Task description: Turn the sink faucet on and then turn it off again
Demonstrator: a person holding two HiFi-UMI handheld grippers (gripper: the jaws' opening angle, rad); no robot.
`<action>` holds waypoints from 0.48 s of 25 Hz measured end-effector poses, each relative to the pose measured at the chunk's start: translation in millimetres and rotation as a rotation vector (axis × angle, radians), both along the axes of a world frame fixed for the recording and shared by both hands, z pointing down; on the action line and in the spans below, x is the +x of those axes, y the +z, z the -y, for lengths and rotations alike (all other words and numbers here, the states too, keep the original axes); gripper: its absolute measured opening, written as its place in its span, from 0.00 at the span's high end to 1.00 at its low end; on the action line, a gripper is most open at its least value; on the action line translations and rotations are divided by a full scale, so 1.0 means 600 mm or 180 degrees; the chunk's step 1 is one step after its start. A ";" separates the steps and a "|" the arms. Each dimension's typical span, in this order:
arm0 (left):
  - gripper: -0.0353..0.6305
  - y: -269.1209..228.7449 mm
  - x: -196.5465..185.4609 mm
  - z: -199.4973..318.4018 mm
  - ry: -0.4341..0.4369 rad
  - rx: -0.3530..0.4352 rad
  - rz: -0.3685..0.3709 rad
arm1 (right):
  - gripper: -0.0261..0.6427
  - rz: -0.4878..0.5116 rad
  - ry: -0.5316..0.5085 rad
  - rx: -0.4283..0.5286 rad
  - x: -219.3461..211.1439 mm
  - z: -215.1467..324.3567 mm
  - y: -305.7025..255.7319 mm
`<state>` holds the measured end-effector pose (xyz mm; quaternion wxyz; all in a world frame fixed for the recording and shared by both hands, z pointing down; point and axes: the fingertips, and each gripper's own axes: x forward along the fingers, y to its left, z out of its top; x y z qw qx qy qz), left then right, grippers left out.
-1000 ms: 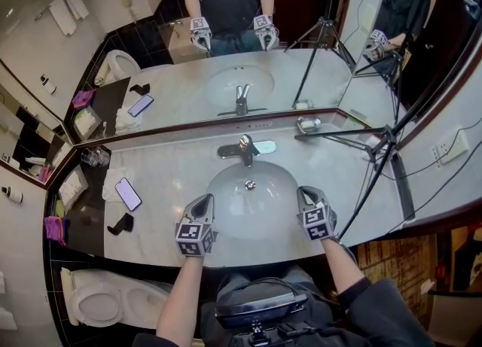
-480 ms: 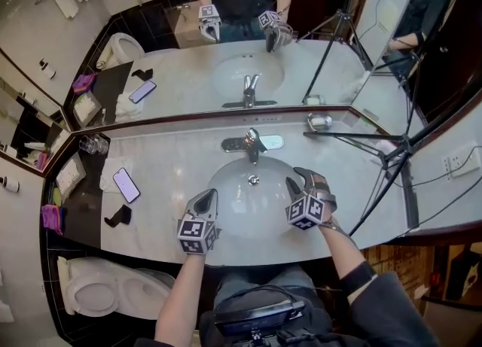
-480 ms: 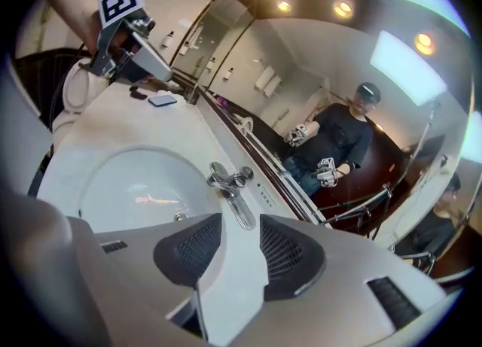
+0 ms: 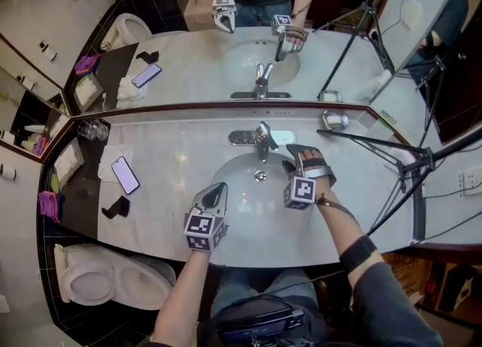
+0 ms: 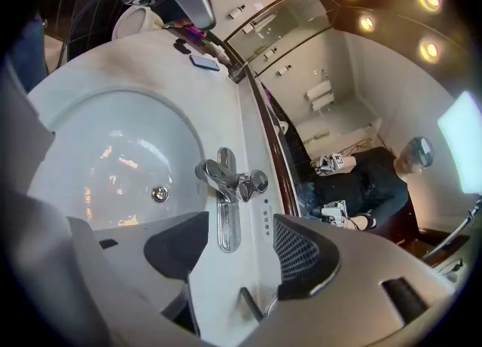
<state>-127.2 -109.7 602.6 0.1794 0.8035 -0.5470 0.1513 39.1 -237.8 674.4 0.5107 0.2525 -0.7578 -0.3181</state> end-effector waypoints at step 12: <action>0.97 0.035 -0.010 -0.002 -0.0066 -0.0120 -0.0017 | 0.55 -0.0366 -0.0316 -0.0031 -0.069 0.058 0.053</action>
